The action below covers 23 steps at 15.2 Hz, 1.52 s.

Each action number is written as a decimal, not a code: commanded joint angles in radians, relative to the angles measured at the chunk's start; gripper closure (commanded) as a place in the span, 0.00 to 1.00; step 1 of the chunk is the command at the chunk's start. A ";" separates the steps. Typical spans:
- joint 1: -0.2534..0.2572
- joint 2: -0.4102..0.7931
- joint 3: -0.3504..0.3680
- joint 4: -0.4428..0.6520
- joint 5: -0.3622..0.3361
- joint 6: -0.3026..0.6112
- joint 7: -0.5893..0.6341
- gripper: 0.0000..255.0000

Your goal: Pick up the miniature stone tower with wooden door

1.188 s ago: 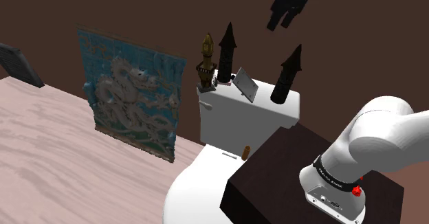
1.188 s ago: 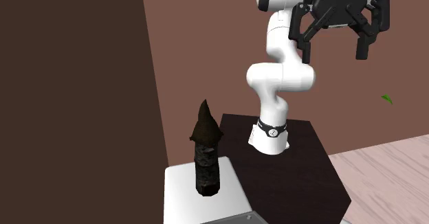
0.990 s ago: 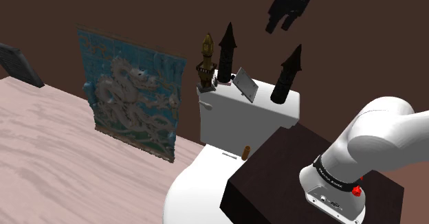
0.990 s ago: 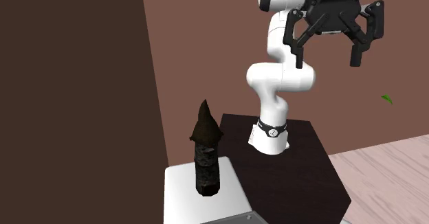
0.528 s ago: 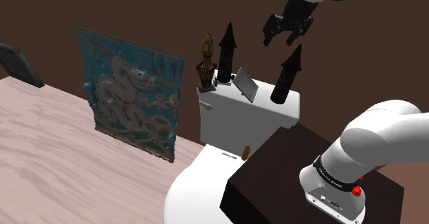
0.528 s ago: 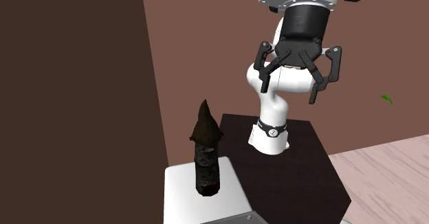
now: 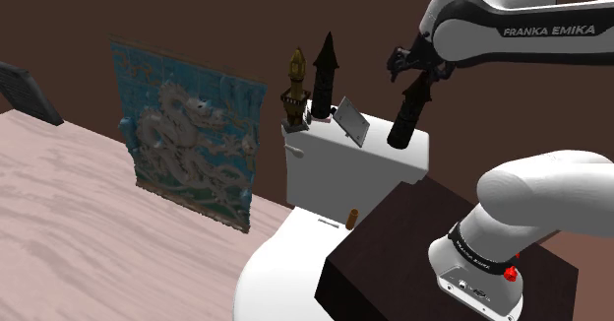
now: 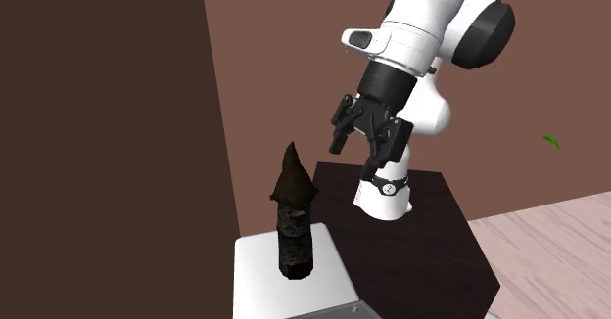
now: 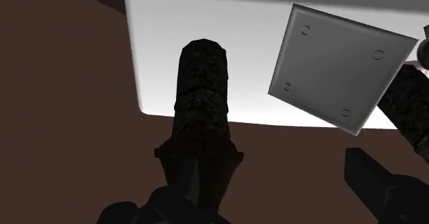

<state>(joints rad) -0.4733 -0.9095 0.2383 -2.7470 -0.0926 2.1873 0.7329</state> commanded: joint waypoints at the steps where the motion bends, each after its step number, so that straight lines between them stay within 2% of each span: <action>1: -0.072 -0.011 0.039 -0.050 -0.023 0.048 0.111 0.00; 3: -0.140 -0.024 0.084 -0.095 -0.040 0.084 0.220 0.00; 4: -0.150 -0.026 0.090 -0.101 -0.041 0.088 0.234 0.00; 11: -0.158 0.014 0.122 -0.181 -0.045 0.205 0.275 0.00; 13: -0.158 0.014 0.122 -0.181 -0.045 0.205 0.275 0.00; 14: -0.157 0.010 0.121 -0.182 -0.045 0.202 0.274 1.00; 23: -0.158 0.014 0.122 -0.181 -0.045 0.205 0.275 1.00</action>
<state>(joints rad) -0.6304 -0.8989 0.3596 -2.9282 -0.1376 2.3904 1.0065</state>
